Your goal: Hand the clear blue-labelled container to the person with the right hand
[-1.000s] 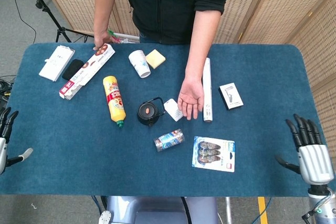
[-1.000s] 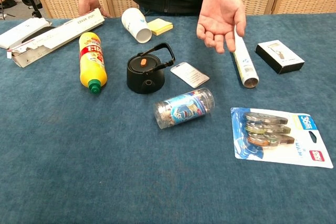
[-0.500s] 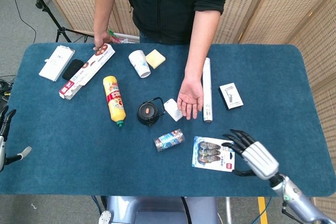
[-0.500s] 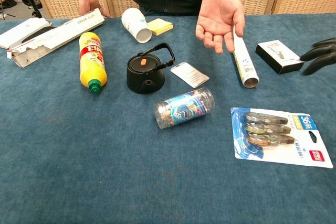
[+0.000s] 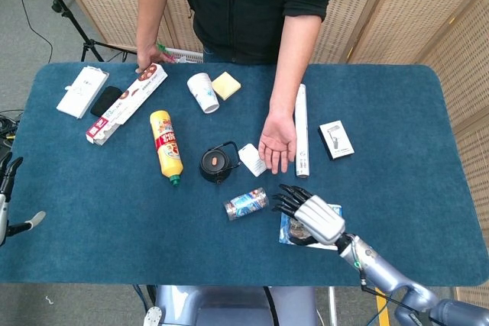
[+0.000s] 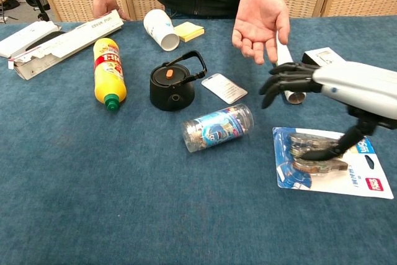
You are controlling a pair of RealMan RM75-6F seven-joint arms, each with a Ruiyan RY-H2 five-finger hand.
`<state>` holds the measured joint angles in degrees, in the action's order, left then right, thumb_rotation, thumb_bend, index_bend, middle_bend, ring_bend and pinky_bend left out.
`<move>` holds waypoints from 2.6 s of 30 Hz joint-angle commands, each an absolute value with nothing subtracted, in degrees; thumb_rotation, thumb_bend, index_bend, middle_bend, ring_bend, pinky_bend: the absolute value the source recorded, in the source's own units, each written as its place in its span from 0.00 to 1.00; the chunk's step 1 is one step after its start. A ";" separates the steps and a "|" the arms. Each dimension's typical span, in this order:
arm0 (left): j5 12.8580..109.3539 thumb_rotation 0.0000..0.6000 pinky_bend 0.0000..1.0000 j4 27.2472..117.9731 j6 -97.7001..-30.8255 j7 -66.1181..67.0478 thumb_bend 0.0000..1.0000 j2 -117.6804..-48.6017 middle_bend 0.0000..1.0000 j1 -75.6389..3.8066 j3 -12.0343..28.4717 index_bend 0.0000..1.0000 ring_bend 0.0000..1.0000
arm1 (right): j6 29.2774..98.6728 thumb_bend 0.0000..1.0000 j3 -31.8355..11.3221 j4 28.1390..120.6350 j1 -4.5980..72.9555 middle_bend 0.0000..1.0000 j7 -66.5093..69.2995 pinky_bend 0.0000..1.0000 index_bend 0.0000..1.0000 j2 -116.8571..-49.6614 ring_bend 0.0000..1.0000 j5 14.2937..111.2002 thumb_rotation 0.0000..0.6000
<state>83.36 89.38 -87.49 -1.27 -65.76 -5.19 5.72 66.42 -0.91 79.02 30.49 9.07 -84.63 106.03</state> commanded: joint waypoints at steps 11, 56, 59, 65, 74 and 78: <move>82.47 1.00 0.06 89.39 -86.75 -2.01 0.00 -65.42 0.00 -5.38 5.99 0.00 0.00 | 58.41 0.31 -4.47 77.45 35.71 0.21 -2.12 0.19 0.28 -94.23 0.10 98.31 1.00; 81.46 1.00 0.06 89.55 -85.78 -5.57 0.00 -63.86 0.00 -5.43 6.38 0.00 0.00 | 67.56 0.53 -4.54 58.70 38.65 0.54 -8.33 0.30 0.56 -106.80 0.43 95.04 1.00; 81.44 1.00 0.06 89.59 -85.83 -5.59 0.00 -63.86 0.00 -5.41 6.41 0.00 0.00 | 69.16 0.57 -3.70 59.87 38.19 0.55 -6.91 0.30 0.58 -105.57 0.44 96.00 1.00; 81.80 1.00 0.06 89.74 -85.73 -5.06 0.00 -64.00 0.00 -5.48 6.12 0.00 0.00 | 77.25 0.61 -1.93 67.38 35.44 0.57 -5.54 0.30 0.59 -98.98 0.45 99.72 1.00; 82.15 1.00 0.06 90.32 -85.43 -3.93 0.00 -64.21 0.00 -5.60 5.69 0.00 0.00 | 82.88 0.62 -9.54 85.08 33.13 0.59 -17.44 0.30 0.59 -88.01 0.48 95.63 1.00; 81.99 1.00 0.06 90.59 -85.26 -3.51 0.00 -64.22 0.00 -5.63 5.62 0.00 0.00 | 79.85 0.62 -16.02 92.52 33.38 0.59 -31.14 0.30 0.59 -87.60 0.48 84.63 1.00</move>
<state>82.03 90.56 -85.31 -3.57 -64.22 -5.62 5.64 81.41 -9.83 85.31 33.79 -20.12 -89.50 93.74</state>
